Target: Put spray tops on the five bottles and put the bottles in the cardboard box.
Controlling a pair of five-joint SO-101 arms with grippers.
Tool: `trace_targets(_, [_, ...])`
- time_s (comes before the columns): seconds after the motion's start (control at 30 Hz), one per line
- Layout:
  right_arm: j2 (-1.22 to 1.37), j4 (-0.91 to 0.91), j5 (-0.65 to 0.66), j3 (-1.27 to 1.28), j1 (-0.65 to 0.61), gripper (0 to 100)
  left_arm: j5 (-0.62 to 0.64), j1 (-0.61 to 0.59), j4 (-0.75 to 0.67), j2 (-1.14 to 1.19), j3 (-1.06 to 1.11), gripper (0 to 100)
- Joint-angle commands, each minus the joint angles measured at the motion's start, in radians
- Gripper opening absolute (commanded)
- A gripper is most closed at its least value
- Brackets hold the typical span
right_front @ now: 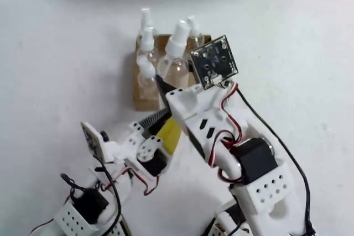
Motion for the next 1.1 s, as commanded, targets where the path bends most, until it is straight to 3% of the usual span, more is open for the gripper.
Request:
trace_targets(0.0, [-0.01, 0.031, -0.003, -0.086, -0.016, 1.5, -0.009, -0.004, 0.008, 0.005, -0.003, 2])
trace_targets(0.5, [-0.028, 0.114, 0.003, -0.11, -0.016, 1.5, -0.009, -0.004, 0.014, 0.004, -0.003, 2])
trace_targets(1.07, [-0.064, 0.091, 0.003, -0.1, -0.005, 1.5, -0.009, -0.004, 0.017, 0.005, -0.003, 2])
